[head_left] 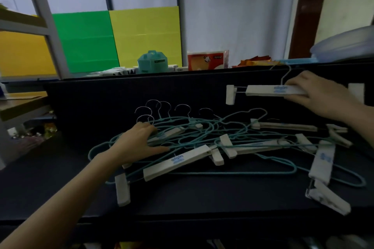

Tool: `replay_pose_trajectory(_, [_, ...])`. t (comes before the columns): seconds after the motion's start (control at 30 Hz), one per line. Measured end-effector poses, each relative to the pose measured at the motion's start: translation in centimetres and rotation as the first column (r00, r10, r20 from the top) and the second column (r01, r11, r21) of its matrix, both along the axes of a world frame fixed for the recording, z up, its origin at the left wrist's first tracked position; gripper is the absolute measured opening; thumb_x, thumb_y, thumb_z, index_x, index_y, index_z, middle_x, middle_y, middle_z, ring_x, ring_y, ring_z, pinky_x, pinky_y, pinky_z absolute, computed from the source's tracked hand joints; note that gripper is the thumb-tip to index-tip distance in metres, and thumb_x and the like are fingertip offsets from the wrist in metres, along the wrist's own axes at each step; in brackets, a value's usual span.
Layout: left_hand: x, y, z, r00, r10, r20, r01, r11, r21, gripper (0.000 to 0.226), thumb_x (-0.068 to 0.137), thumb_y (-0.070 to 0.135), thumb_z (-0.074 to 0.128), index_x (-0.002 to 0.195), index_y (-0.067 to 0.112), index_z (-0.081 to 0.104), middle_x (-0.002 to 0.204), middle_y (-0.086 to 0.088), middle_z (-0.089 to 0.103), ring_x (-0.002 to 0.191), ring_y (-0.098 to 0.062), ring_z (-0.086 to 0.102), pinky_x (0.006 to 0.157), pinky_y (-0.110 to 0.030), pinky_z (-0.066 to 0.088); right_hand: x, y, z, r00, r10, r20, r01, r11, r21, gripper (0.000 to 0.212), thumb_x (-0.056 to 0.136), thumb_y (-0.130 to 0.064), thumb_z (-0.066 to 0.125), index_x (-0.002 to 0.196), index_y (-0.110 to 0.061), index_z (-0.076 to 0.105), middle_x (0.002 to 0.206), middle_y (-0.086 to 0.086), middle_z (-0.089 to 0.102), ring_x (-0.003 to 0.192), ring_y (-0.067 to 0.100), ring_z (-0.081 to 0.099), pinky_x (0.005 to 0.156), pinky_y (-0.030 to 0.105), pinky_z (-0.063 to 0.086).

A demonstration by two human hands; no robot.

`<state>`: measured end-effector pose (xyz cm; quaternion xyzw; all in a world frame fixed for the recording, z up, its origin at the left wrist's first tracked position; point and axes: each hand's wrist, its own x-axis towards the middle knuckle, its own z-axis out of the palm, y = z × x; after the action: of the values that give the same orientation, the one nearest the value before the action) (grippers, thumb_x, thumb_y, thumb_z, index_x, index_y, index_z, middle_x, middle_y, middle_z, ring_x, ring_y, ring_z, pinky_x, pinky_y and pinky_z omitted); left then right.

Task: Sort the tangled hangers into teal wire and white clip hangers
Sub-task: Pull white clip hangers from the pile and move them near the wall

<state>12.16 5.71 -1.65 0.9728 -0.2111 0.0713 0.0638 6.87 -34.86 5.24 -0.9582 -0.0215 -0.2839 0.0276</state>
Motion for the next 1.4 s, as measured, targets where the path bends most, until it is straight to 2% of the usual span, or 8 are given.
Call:
replay_pose_trajectory(0.13, [0.7,-1.1,0.1,1.000,-0.010,0.020,0.009,0.999,0.042,0.094,0.065,0.078,0.044,0.137,0.017,0.037,0.127,-0.001,0.037,0.110,-0.019,0.045,0.089,-0.030,0.044,-1.7,-0.3,-0.9,1.000,-0.025,0.013,0.023,0.992,0.123,0.040,0.087,-0.030,0.060,0.120,-0.010,0.057,0.101,0.002,0.045,0.094,0.027,0.051,0.074,0.037,0.039])
replay_pose_trajectory(0.33, [0.5,-1.4,-0.2,0.999,-0.033,-0.011,0.034,0.982,0.184,0.080,0.083,0.066,0.039,0.142,0.013,0.026,0.147,-0.007,0.016,0.112,-0.024,0.050,0.094,-0.033,0.045,-3.5,-0.8,-2.8,0.999,-0.055,0.003,0.053,0.975,0.214,0.036,0.087,-0.029,0.060,0.118,-0.011,0.059,0.099,0.001,0.047,0.089,0.019,0.046,0.075,0.035,0.038])
replay_pose_trajectory(0.53, [0.8,-0.9,-0.7,0.994,-0.039,0.098,0.034,0.998,0.050,0.064,0.085,0.062,0.041,0.122,0.010,0.042,0.115,-0.004,0.036,0.088,-0.023,0.054,0.076,-0.037,0.049,-4.9,-0.4,-3.7,0.995,-0.094,-0.041,0.102,0.957,0.273,0.035,0.089,-0.030,0.058,0.118,-0.011,0.059,0.102,0.004,0.049,0.090,0.022,0.049,0.075,0.038,0.040])
replay_pose_trajectory(0.73, [1.0,-1.3,-0.9,0.993,-0.021,0.114,0.003,0.987,0.159,0.078,0.082,0.070,0.032,0.136,0.013,0.032,0.138,-0.006,0.032,0.103,-0.023,0.055,0.077,-0.031,0.045,-6.2,0.1,-4.1,0.993,-0.104,-0.063,0.118,0.948,0.296,0.035,0.089,-0.029,0.058,0.118,-0.010,0.059,0.106,0.009,0.052,0.094,0.026,0.051,0.078,0.040,0.041])
replay_pose_trajectory(0.83, [1.1,-1.5,-0.9,0.982,-0.026,0.186,-0.008,0.983,0.184,0.095,0.068,0.080,0.016,0.130,0.012,0.039,0.128,-0.003,0.039,0.100,-0.020,0.053,0.071,-0.028,0.042,-6.6,0.2,-4.3,0.992,-0.106,-0.067,0.122,0.945,0.303,0.034,0.089,-0.029,0.058,0.117,-0.011,0.059,0.106,0.009,0.052,0.093,0.026,0.051,0.077,0.039,0.041])
replay_pose_trajectory(0.97, [0.9,-1.4,-0.5,0.965,-0.044,0.260,0.011,0.992,0.129,0.084,0.076,0.074,0.027,0.132,0.012,0.036,0.126,-0.003,0.039,0.103,-0.019,0.051,0.067,-0.026,0.037,-7.0,0.0,-4.3,0.991,-0.117,-0.071,0.133,0.945,0.299,0.034,0.089,-0.029,0.058,0.118,-0.012,0.059,0.104,0.008,0.051,0.090,0.024,0.050,0.075,0.038,0.040])
replay_pose_trajectory(1.13, [0.2,-1.7,1.2,0.936,-0.091,0.340,0.091,0.996,0.016,0.104,0.065,0.089,0.016,0.135,0.013,0.035,0.123,-0.001,0.041,0.098,-0.019,0.054,0.067,-0.026,0.041,-8.1,-0.6,-3.9,0.991,-0.137,-0.002,0.130,0.938,0.321,0.033,0.088,-0.028,0.059,0.117,-0.012,0.059,0.105,0.007,0.052,0.091,0.025,0.051,0.074,0.038,0.041])
replay_pose_trajectory(1.4, [-1.3,-8.4,3.2,0.881,-0.215,0.422,0.234,0.972,0.007,0.103,0.065,0.087,0.013,0.133,0.014,0.039,0.118,-0.001,0.042,0.093,-0.020,0.055,0.064,-0.026,0.036,-13.0,-5.7,-3.3,0.972,-0.212,0.103,0.171,0.935,0.310,0.036,0.088,-0.031,0.060,0.119,-0.014,0.058,0.101,0.003,0.051,0.088,0.019,0.049,0.071,0.034,0.036])
